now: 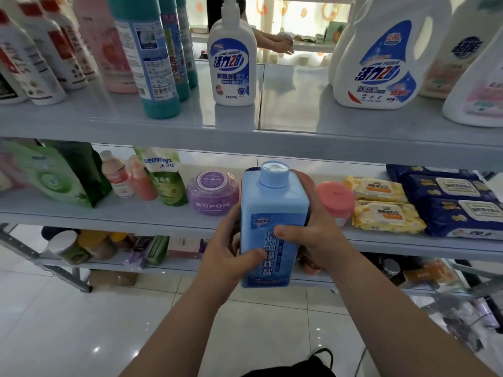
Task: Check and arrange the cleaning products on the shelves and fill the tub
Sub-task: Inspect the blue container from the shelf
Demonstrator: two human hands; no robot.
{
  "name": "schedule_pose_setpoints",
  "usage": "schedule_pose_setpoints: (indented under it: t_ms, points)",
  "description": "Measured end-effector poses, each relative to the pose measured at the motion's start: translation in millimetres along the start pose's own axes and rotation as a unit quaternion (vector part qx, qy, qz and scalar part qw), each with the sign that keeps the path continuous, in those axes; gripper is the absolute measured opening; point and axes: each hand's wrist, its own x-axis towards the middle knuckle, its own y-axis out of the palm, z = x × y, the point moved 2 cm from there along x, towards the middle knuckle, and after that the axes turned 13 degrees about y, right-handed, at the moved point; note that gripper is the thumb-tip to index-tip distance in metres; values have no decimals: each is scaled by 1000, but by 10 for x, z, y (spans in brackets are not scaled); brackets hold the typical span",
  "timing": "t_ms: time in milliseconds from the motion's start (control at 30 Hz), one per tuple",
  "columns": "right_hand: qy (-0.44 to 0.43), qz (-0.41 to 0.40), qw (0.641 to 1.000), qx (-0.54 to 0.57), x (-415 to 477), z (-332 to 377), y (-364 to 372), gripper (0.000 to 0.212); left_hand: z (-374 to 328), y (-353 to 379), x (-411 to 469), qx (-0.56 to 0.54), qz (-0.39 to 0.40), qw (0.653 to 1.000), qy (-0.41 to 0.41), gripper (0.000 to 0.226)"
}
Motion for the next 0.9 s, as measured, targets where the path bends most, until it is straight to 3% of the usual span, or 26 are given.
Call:
schedule_pose_setpoints:
  t_ms: [167,300,367,500,600,733,800,900]
  points:
    - [1,-24,999,-22,-50,112,139,76,14,-27,-49,-45,-67,997,-10,72]
    - [16,-29,998,46,-72,168,182,55,-33,59,-103,-187,-116,966,-135,71]
    - [26,-44,997,54,-103,173,176,47,-115,155,-156,-233,-94,952,-176,55]
    - [24,-60,997,31,-188,185,187,42,-109,145,-330,-187,-159,957,-154,38]
    - [22,-67,997,25,-215,165,178,43,-128,151,-341,-196,-172,954,-149,37]
    - [54,-56,997,14,-270,44,189,44,-268,311,-257,-343,-120,909,-202,51]
    - [102,-42,993,32,-309,-26,228,47,-220,297,-228,-317,-147,917,-190,48]
    - [150,-30,987,42,-332,-123,280,62,-216,297,-184,-168,-170,958,-160,33]
